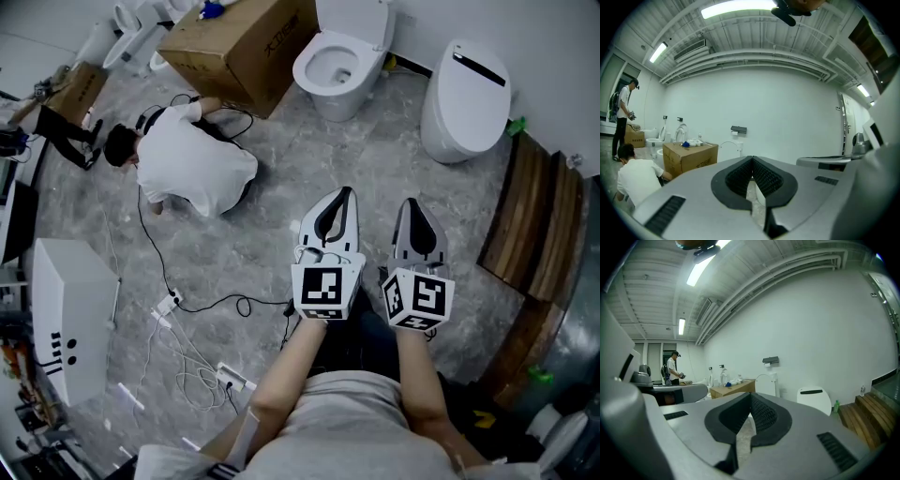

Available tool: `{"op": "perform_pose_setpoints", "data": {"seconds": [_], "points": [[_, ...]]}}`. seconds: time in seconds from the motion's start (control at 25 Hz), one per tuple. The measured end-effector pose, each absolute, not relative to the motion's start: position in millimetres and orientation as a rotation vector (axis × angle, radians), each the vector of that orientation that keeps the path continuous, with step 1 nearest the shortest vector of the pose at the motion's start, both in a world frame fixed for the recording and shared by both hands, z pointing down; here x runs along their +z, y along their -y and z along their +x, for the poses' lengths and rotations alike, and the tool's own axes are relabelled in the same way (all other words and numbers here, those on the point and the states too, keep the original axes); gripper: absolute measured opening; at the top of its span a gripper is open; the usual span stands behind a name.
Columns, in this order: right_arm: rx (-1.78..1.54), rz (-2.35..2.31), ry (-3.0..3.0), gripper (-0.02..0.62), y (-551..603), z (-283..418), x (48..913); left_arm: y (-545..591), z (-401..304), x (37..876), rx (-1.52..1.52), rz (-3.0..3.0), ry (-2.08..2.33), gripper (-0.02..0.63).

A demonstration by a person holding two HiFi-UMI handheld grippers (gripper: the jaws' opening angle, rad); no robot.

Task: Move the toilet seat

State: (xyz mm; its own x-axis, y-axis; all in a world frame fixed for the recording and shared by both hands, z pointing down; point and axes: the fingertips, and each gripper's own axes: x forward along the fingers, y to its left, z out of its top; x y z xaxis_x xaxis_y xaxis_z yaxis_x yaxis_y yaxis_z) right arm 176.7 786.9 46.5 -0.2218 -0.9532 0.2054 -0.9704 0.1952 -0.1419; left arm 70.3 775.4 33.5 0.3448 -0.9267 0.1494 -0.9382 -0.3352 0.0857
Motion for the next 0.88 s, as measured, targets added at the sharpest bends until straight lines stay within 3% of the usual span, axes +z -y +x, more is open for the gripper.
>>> {"op": "perform_pose_setpoints", "data": {"seconds": [0.88], "points": [[0.464, 1.87, 2.366, 0.017, -690.7, 155.7, 72.6, -683.2, 42.2, 58.7, 0.124, 2.364, 1.731, 0.014]]}}
